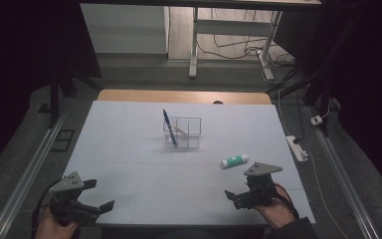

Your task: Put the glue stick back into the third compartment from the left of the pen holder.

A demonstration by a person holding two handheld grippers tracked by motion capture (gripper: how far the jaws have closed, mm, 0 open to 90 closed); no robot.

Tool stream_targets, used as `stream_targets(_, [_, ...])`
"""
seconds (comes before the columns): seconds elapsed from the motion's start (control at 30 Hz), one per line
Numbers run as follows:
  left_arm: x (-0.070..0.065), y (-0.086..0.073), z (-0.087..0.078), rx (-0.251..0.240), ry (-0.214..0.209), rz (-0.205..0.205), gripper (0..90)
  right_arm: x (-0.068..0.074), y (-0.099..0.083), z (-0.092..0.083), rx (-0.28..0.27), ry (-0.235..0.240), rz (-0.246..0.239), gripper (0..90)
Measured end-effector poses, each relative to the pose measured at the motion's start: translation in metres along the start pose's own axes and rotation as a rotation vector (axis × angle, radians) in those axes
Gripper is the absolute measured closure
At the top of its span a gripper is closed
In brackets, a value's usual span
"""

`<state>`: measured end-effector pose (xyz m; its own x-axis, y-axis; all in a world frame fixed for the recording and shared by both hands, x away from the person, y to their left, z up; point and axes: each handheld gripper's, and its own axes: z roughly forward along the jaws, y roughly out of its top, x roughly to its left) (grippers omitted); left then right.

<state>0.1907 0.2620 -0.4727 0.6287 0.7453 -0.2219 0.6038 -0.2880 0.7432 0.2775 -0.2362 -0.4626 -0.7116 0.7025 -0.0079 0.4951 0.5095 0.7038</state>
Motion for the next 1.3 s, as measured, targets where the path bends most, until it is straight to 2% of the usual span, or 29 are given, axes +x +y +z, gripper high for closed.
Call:
stream_targets(0.13, [0.0, 0.0, 0.001, 0.005, -0.002, 0.006, 0.0, 0.001, 0.007, 0.012, 0.025, -0.01, -0.021, 0.0])
stream_targets(0.3, [0.0, 0.0, 0.001, 0.004, -0.004, 0.0, 0.0, 0.002, 0.014, 0.026, 0.045, 0.003, -0.021, 0.0])
stream_targets(0.57, [0.001, 0.001, 0.001, 0.009, -0.007, 0.001, 0.1, -0.003, 0.028, 0.043, 0.052, 0.023, 0.011, 0.0])
stream_targets(0.77, [0.002, 0.0, 0.001, 0.004, -0.012, -0.009, 0.4, -0.007, 0.034, 0.062, 0.091, 0.019, 0.007, 0.0])
stream_targets(0.9, [0.002, 0.0, 0.0, 0.003, -0.014, -0.009, 0.6, -0.008, 0.037, 0.072, 0.1, 0.014, -0.015, 8.0])
stream_targets(1.0, [0.002, 0.0, 0.0, 0.002, -0.016, -0.008, 0.7, -0.009, 0.04, 0.076, 0.103, 0.011, -0.029, 18.4])
stream_targets(1.07, [0.002, 0.0, 0.0, 0.002, -0.016, -0.008, 0.9, -0.011, 0.043, 0.079, 0.109, 0.013, -0.03, 27.4])
stream_targets(1.3, [0.002, 0.0, 0.001, 0.004, -0.017, -0.004, 1.3, -0.018, 0.049, 0.091, 0.157, 0.016, -0.039, 67.2])
